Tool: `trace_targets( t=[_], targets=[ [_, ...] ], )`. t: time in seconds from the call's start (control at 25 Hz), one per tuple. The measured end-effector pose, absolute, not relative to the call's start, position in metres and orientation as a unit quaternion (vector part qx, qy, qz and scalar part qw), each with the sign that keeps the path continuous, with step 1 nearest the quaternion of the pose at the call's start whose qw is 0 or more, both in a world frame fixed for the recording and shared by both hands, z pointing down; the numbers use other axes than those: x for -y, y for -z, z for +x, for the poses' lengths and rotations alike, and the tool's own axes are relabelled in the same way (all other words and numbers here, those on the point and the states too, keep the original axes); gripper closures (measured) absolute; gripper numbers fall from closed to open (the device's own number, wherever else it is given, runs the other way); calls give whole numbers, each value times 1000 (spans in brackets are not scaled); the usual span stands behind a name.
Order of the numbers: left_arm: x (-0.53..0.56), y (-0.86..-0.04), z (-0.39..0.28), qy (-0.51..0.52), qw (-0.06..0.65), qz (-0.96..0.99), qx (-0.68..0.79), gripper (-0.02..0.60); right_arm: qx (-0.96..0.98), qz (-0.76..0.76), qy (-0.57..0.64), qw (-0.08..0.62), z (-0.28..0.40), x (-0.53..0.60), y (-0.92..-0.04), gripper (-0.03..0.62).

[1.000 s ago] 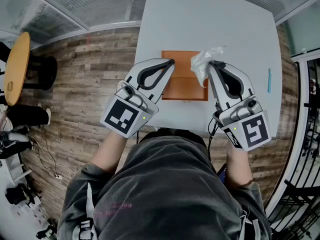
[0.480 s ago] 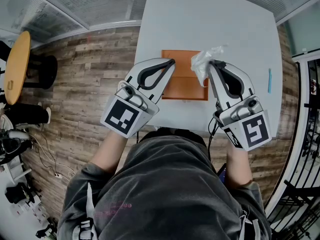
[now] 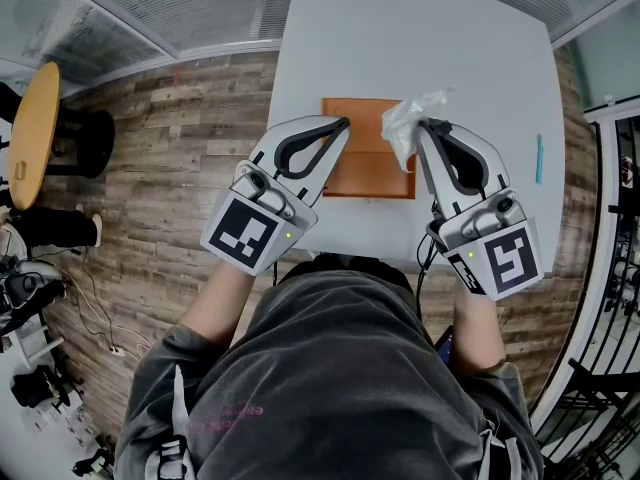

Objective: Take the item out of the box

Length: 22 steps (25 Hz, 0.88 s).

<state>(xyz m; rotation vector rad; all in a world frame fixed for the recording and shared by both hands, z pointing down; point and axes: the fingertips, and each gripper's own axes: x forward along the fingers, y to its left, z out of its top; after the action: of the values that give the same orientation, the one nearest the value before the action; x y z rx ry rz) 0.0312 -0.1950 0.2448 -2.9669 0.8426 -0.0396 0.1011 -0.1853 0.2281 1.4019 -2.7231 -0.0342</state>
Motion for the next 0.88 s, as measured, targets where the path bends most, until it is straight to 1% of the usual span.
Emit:
trace_targets(
  t=[0.88],
  targets=[
    [195,-244,35,11,31,-963,-268,580,889,455,12,46,102,186,-229,589]
  ],
)
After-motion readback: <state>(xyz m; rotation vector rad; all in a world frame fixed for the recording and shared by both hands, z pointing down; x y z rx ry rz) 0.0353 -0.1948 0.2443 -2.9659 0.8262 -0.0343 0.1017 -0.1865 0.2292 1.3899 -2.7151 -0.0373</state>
